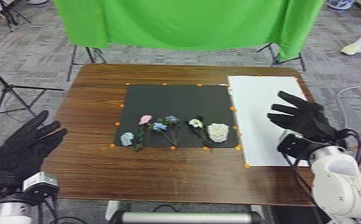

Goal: Arrange flowers

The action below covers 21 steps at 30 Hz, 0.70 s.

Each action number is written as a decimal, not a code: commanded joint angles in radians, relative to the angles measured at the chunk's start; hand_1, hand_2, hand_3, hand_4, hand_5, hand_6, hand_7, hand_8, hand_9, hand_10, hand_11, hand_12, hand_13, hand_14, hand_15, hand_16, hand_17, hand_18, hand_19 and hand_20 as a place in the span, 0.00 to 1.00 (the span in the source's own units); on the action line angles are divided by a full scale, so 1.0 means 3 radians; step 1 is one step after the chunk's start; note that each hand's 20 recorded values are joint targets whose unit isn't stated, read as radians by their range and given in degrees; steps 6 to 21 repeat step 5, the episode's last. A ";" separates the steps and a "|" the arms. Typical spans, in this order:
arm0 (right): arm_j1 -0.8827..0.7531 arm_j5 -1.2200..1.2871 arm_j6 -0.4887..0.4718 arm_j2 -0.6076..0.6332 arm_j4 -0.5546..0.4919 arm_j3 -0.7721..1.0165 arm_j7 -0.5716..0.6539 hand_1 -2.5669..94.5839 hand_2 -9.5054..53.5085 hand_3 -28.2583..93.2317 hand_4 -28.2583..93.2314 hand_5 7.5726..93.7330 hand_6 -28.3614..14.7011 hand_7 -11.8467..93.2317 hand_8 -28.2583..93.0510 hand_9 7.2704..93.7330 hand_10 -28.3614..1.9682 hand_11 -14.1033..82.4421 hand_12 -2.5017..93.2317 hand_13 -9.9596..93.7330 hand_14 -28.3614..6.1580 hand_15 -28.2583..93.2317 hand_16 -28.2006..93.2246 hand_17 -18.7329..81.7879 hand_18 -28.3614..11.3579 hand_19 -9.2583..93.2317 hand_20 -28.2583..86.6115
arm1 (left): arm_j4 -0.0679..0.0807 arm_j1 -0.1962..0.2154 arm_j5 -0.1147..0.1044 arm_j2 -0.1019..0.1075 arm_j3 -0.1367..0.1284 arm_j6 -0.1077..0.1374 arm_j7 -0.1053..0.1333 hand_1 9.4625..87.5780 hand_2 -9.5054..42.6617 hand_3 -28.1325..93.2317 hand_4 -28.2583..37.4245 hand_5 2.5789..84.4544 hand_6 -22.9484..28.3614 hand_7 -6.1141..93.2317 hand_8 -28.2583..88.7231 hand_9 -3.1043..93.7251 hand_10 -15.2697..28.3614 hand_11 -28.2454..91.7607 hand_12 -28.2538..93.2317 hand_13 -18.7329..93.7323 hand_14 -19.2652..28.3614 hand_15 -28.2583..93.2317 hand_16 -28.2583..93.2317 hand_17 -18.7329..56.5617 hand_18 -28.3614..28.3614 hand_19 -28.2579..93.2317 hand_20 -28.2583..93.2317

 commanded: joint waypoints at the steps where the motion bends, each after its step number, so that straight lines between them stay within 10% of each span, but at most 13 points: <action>1: 0.0214 0.0009 0.0157 0.0049 0.0013 -0.0109 -0.0028 0.16 0.35 1.00 0.09 0.43 0.68 0.30 0.10 0.50 0.40 0.29 0.15 0.49 0.21 0.52 0.33 0.24 0.15 0.60 0.44 | -0.0006 0.0051 -0.0008 -0.0013 0.0019 0.0030 0.0004 0.18 0.26 0.90 0.11 0.44 0.63 0.18 0.16 0.42 0.81 0.44 0.31 0.42 0.96 0.63 0.17 0.14 0.93 0.70 0.20; 21: 0.0180 0.0028 0.0162 0.0060 0.0000 -0.0088 -0.0059 0.16 0.35 1.00 0.09 0.43 0.68 0.30 0.10 0.50 0.40 0.29 0.15 0.49 0.21 0.52 0.33 0.24 0.15 0.60 0.44 | -0.0003 0.0032 -0.0002 -0.0018 0.0016 0.0027 -0.0024 0.18 0.26 0.90 0.11 0.44 0.63 0.18 0.16 0.42 0.81 0.44 0.31 0.42 0.97 0.63 0.17 0.14 0.93 0.70 0.20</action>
